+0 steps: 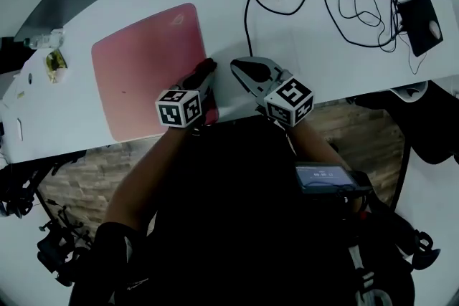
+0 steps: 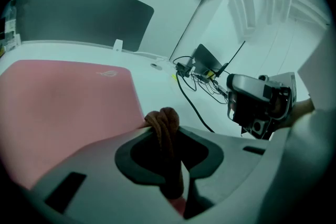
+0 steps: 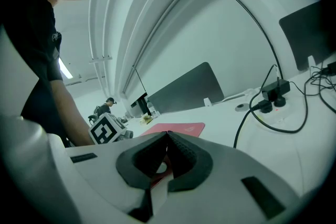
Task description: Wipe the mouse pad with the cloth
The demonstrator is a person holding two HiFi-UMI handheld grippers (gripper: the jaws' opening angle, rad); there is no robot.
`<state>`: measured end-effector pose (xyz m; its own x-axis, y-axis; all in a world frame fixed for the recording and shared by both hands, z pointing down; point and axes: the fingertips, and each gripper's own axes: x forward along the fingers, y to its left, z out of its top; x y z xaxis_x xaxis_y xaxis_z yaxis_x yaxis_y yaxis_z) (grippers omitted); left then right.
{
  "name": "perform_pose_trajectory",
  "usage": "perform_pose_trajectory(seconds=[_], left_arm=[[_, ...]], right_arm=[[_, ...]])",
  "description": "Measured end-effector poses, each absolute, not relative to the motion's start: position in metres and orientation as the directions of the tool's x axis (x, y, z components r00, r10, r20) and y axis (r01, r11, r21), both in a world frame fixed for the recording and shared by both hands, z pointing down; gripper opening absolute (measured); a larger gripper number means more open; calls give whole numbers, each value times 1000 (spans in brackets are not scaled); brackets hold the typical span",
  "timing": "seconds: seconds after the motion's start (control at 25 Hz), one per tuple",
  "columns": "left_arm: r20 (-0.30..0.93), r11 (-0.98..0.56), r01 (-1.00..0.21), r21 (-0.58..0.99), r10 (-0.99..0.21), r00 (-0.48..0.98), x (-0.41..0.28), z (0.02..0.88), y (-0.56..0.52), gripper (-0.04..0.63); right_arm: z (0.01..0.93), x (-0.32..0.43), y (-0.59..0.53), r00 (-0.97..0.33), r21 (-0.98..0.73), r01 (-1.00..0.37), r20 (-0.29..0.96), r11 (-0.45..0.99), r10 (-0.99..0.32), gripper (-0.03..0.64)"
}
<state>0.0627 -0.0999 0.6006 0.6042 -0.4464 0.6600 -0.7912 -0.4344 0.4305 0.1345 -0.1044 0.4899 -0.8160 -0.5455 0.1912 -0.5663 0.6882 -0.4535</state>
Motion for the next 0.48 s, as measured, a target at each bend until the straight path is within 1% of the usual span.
perform_pose_trajectory(seconds=[0.12,0.28,0.36,0.48], left_arm=[[647,-433,-773,463,-430,629,80,600,-98,86],[598,-459,-709,535,-387,702,106,594,-96,86],[566,-461,-692,555,-400,721,114,588,-100,86],[548,-450,-704,550,-441,710,110,581,-116,86]], right_arm=[[491,139,-104,-830,-468,-546,185,695,-526,26],[492,143,-106,-841,-460,-531,184,712,-508,26],[489,147,-108,-845,-459,-524,174,717,-506,26],[486,152,-115,-843,-462,-524,160,715,-514,26]])
